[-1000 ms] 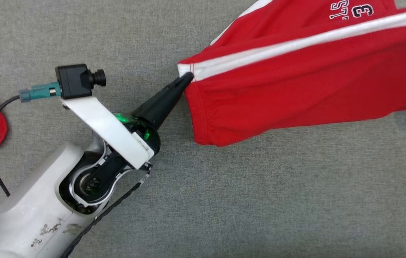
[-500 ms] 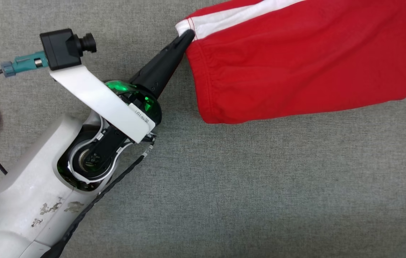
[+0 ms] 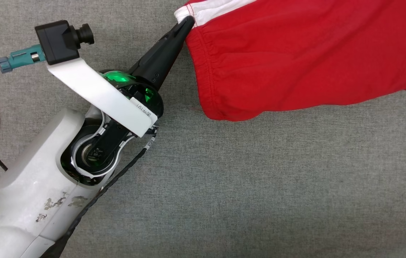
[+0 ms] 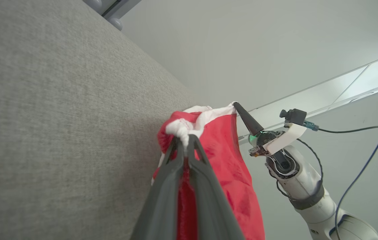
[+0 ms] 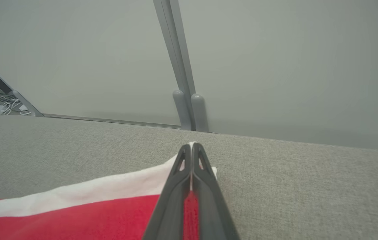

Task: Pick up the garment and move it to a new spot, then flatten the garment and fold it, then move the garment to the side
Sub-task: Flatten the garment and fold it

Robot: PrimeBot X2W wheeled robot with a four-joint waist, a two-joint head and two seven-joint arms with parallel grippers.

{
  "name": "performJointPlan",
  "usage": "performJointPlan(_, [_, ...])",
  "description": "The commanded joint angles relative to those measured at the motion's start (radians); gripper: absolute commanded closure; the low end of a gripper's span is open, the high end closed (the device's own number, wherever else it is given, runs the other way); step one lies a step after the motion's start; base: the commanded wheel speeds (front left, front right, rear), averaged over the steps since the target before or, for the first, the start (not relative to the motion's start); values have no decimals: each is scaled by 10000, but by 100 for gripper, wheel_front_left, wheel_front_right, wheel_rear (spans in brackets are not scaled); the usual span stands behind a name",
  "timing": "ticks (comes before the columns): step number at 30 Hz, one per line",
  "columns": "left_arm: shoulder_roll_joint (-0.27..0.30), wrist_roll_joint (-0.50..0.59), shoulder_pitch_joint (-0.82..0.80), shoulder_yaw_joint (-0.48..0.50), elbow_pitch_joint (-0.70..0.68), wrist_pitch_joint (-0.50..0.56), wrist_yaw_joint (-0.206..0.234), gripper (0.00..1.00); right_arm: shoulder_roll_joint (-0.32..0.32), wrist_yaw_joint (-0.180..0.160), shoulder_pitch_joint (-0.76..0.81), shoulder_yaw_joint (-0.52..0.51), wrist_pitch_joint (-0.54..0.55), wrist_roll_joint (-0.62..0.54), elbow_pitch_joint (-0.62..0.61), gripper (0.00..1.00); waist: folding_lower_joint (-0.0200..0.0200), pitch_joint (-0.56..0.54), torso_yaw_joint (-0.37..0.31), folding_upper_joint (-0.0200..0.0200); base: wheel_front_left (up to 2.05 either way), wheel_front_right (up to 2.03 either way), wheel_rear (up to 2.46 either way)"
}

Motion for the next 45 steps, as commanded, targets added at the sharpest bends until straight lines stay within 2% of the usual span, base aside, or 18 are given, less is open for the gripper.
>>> performJointPlan(1, [468, 95, 483, -54, 1059, 2, 193, 100, 59, -14, -112, 39, -114, 173, 89, 100, 0, -7, -2, -1, 0, 0, 0])
performJointPlan(3, [504, 169, 472, -31, 1167, -52, 242, 100, 146, -14, -227, 247, -282, 393, 212, 52, 0, -21, -21, -1, 0, 0, 0])
performJointPlan(4, [504, 183, 470, -27, 1210, -61, 240, 65, 167, -14, -295, 329, -415, 479, 261, 12, 0, -36, -35, -1, 0, 0, 0])
performJointPlan(5, [508, 198, 486, -20, 1241, -92, 249, 43, 187, -14, -326, 405, -541, 602, 313, 0, 0, -56, -51, -1, 0, 0, 0])
performJointPlan(6, [520, 265, 497, 26, 1291, -193, 285, 0, 182, -14, -319, 483, -683, 692, 344, 0, 0, -96, -69, -1, 0, 0, 0])
performJointPlan(11, [440, 475, 914, 84, 1371, -739, 410, 0, -226, -14, 189, 638, -1433, 1345, 337, 0, 0, -531, -168, -1, 0, 0, 0])
performJointPlan(15, [674, 1571, 1220, -65, 1527, -1669, 854, 0, -719, -14, 1147, 856, -1911, 1778, 282, 0, 0, -1065, -285, -1, 0, 0, 0])
performJointPlan(20, [755, 4039, 1532, -546, 1403, -2871, 1851, 0, -927, -14, 2248, 1413, -2052, 1953, 338, 0, 0, -1713, -320, -1, 0, 0, 0])
performJointPlan(21, [559, 5213, 1723, -600, 1257, -3010, 2340, 0, -776, -14, 2524, 1649, -2083, 1813, 636, 0, 0, -1935, -239, -1, 0, 0, 0])
performJointPlan(22, [403, 5884, 1816, -496, 1096, -3026, 2571, 0, -707, -14, 2558, 1773, -2104, 1631, 859, 0, 0, -2018, -166, -1, 0, 0, 0])
performJointPlan(25, [-293, 7513, 2509, -25, 675, -3015, 2945, 0, -262, -14, 2434, 1967, -2193, 1250, 1657, 0, 0, -2202, 117, -1, 0, 0, 0])
performJointPlan(28, [-1027, 8772, 3019, 310, 429, -3019, 2948, 0, 196, -13, 2110, 2197, -2236, 568, 2802, 0, 0, -2311, 402, -1, 0, 0, 0])
performJointPlan(31, [-1613, 9605, 3543, 429, 394, -3019, 2679, 0, 774, -14, 1867, 2420, -2114, 56, 3977, 0, 0, -2365, 688, -1, 0, 0, 0])
performJointPlan(39, [-2492, 10703, 4351, 956, 550, -3022, 2021, 0, 2019, -8, 1629, 2907, -1404, -580, 6240, 0, 0, -2449, 1202, -1, 0, 0, 0])
performJointPlan(40, [-2548, 10778, 4412, 1027, 574, -3023, 1951, 0, 2136, -8, 1671, 2901, -1311, -484, 6392, 16, 0, -2464, 1240, -1, 0, 0, 0])
performJointPlan(41, [-2597, 10847, 4463, 1104, 588, -3023, 1892, 0, 2250, -8, 1721, 2890, -1201, -385, 6519, 39, 0, -2479, 1275, -1, 0, 0, 0])
performJointPlan(42, [-2597, 10847, 4463, 1104, 588, -3023, 1892, 0, 2250, -8, 1721, 2890, -1201, -385, 6519, 39, 0, -2479, 1275, -1, 0, 0, 0])
performJointPlan(45, [-2735, 11008, 4622, 1325, 658, -3024, 1732, 0, 2397, -7, 1843, 2985, -1012, -289, 6635, 100, 0, -2534, 1322, -1, 0, 0, 0])
